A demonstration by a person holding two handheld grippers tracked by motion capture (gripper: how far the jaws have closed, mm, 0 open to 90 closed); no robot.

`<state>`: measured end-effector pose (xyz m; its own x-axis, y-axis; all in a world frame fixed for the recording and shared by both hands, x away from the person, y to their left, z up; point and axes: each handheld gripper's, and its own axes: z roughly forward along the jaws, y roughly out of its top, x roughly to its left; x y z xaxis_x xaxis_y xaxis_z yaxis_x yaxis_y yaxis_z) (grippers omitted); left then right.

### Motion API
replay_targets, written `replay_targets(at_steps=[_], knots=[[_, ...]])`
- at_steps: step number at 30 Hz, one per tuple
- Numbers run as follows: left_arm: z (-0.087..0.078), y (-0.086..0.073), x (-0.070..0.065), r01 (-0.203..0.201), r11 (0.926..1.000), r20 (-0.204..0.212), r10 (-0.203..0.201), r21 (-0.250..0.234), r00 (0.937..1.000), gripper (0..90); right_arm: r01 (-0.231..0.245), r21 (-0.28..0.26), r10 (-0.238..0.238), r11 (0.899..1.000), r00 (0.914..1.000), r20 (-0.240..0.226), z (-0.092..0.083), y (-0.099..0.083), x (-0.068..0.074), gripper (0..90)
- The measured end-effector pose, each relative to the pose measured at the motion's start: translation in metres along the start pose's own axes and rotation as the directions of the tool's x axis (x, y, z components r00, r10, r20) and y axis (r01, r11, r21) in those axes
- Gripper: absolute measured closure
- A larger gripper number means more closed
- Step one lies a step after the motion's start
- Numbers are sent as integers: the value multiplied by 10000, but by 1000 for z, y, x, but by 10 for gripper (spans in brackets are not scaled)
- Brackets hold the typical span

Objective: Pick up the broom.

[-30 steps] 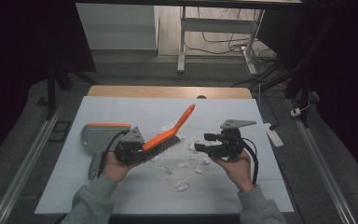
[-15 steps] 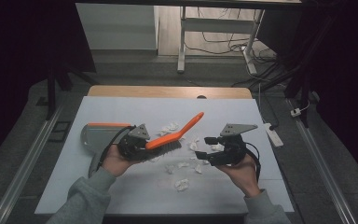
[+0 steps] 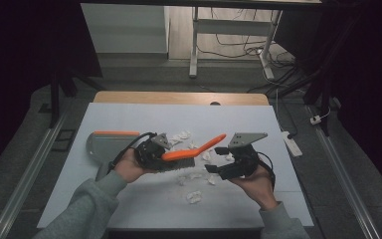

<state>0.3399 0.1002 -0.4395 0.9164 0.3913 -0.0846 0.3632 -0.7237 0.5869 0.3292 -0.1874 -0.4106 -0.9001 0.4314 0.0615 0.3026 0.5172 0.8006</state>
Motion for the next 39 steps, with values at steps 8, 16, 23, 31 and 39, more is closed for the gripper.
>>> replay_targets(at_steps=[8,16,23,31,39], knots=[[10,14,-14,-1261,9891,896,1193,754,9888,783,928,1108,-884,9895,9951,-447,21,9,4,276],[10,18,-18,-1601,9843,1278,1497,750,9804,783,1369,2158,-1195,9668,9886,-919,35,3,3,319],[10,17,-21,-1823,9804,1480,1699,751,9743,783,1951,2788,-1617,9403,9771,-1383,45,0,8,440],[12,19,-22,-1990,9772,1747,1837,745,9673,786,2417,3104,-2001,9194,9666,-1599,50,-5,10,616],[10,15,-20,-2018,9786,2161,1885,406,9580,784,3396,2976,-2935,8923,9370,-1893,45,-4,21,678]])
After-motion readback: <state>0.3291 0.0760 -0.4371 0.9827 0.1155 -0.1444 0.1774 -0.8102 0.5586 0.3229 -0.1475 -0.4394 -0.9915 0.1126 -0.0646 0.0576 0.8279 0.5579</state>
